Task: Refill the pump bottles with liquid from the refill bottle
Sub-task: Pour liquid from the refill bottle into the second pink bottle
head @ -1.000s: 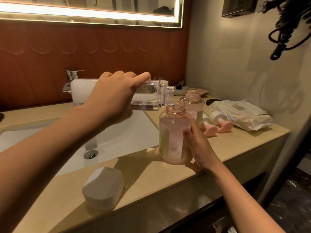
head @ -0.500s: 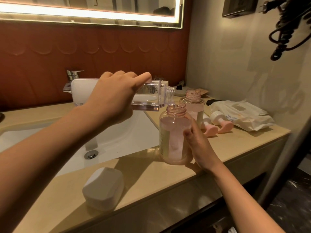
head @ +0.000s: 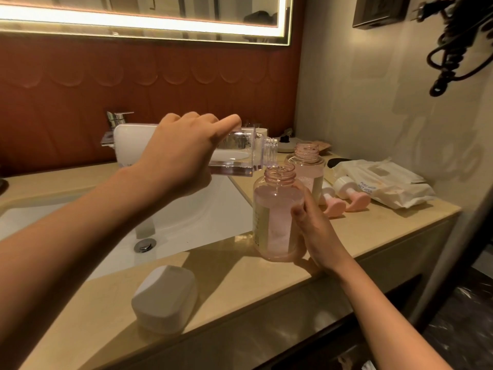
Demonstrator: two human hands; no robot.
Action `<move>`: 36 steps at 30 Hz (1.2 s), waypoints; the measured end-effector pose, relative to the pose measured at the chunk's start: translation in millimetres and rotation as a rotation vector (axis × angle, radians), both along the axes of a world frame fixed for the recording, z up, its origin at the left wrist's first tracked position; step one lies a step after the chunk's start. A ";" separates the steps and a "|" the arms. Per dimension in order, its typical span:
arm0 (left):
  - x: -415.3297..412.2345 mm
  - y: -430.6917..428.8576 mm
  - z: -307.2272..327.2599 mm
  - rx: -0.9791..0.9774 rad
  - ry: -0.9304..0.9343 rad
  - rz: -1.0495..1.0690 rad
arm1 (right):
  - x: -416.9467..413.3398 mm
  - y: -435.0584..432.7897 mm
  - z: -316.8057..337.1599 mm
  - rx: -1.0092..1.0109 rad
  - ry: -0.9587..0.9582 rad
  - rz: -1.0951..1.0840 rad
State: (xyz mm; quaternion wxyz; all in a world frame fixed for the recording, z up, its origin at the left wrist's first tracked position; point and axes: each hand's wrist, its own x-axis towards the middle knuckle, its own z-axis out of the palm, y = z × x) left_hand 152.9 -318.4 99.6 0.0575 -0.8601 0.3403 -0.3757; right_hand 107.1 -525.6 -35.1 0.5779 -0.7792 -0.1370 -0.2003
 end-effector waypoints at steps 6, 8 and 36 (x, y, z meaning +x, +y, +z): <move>-0.4 -0.1 0.2 0.002 0.008 0.000 | -0.3 -0.2 0.0 -0.006 0.000 0.005; -0.5 -0.3 0.6 0.003 0.005 0.000 | -0.2 -0.1 0.2 -0.004 0.003 0.007; 1.2 -0.7 2.3 0.029 0.003 0.003 | 0.2 -0.9 -0.3 0.011 -0.002 0.025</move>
